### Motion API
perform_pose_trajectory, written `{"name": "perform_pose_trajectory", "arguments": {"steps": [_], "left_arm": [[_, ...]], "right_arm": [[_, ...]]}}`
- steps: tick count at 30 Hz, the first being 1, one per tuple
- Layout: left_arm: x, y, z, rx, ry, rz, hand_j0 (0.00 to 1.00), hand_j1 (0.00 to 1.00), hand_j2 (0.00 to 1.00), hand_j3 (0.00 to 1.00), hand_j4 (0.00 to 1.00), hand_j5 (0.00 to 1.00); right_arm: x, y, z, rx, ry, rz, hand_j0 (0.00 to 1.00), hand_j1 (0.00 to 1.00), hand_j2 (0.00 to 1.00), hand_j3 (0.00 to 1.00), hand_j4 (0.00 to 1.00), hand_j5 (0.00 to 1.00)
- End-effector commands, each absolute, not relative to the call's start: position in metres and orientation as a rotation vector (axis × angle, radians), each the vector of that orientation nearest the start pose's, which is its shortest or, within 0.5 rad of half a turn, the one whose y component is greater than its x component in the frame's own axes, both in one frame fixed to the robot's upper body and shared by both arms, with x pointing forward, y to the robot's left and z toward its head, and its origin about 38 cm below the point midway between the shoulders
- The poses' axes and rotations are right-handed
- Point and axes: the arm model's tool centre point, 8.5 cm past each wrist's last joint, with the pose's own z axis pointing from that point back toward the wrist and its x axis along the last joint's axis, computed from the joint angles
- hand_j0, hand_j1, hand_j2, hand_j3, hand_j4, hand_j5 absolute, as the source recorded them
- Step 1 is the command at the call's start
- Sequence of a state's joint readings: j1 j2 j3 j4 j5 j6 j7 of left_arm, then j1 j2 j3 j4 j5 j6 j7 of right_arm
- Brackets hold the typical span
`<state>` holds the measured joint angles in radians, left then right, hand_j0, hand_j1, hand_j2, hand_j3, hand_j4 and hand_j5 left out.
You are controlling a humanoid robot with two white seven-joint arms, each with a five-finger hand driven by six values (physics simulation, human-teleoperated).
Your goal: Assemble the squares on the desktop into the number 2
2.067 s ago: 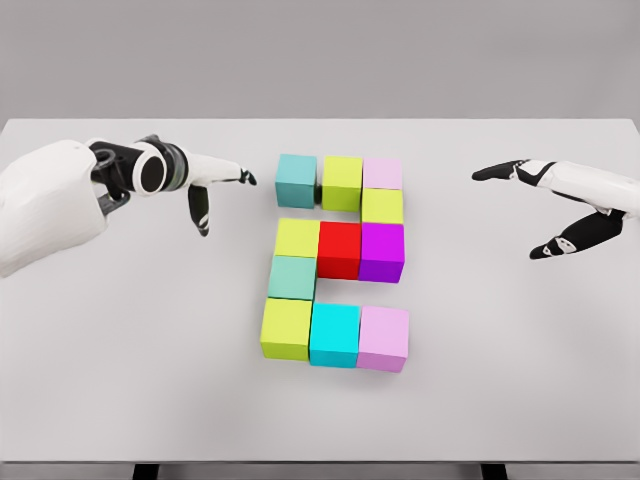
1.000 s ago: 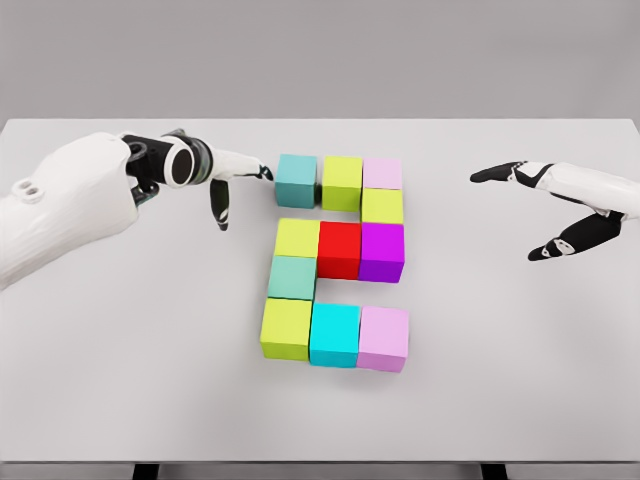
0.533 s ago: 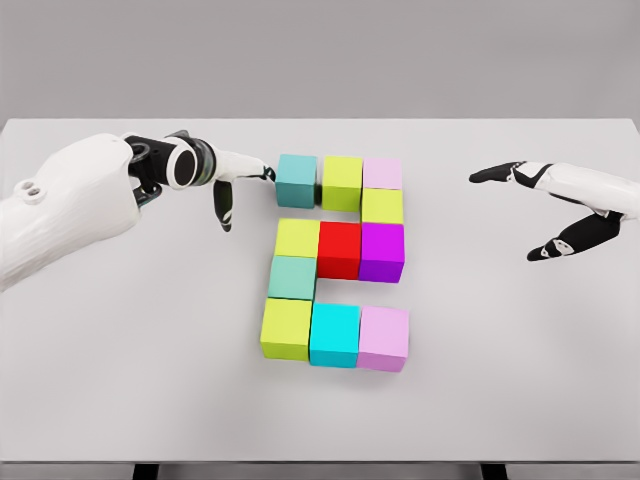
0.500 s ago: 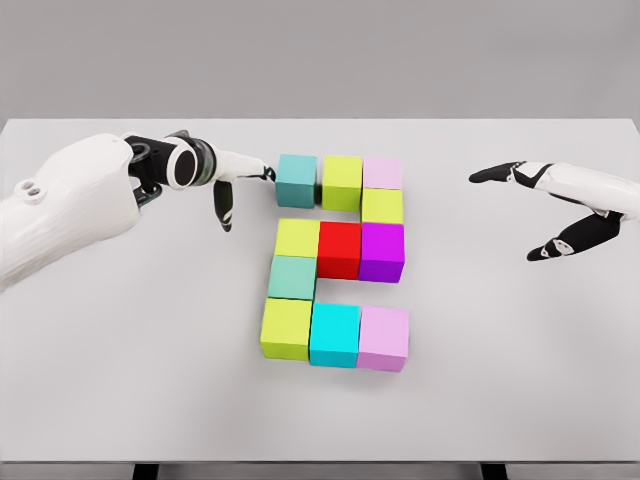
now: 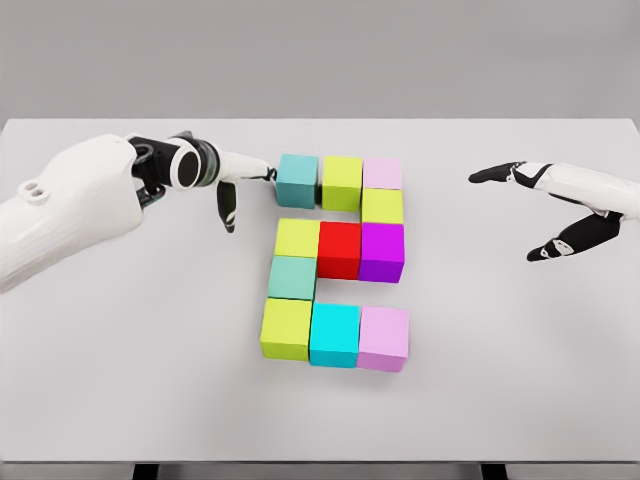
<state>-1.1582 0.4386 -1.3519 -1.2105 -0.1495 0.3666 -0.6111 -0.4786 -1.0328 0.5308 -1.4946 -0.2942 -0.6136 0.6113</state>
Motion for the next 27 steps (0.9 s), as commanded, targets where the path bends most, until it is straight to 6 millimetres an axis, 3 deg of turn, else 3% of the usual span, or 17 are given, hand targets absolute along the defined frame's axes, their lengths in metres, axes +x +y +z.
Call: {"name": "perform_pose_trajectory", "arguments": {"steps": [1, 27], "left_arm": [[0.5196, 0.1528, 0.1781, 0.434, -0.773, -1.790, 1.00, 1.00, 1.00, 1.00, 1.00, 1.00], [0.5173, 0.1455, 0.1804, 0.424, -0.789, -1.802, 1.00, 1.00, 1.00, 1.00, 1.00, 1.00]], "right_arm": [[0.3901, -0.3665, 0.2462, 0.028, -1.620, 1.627, 1.00, 1.00, 1.00, 1.00, 1.00, 1.00], [0.3901, -0.3665, 0.2462, 0.028, -1.620, 1.627, 1.00, 1.00, 1.00, 1.00, 1.00, 1.00]]}}
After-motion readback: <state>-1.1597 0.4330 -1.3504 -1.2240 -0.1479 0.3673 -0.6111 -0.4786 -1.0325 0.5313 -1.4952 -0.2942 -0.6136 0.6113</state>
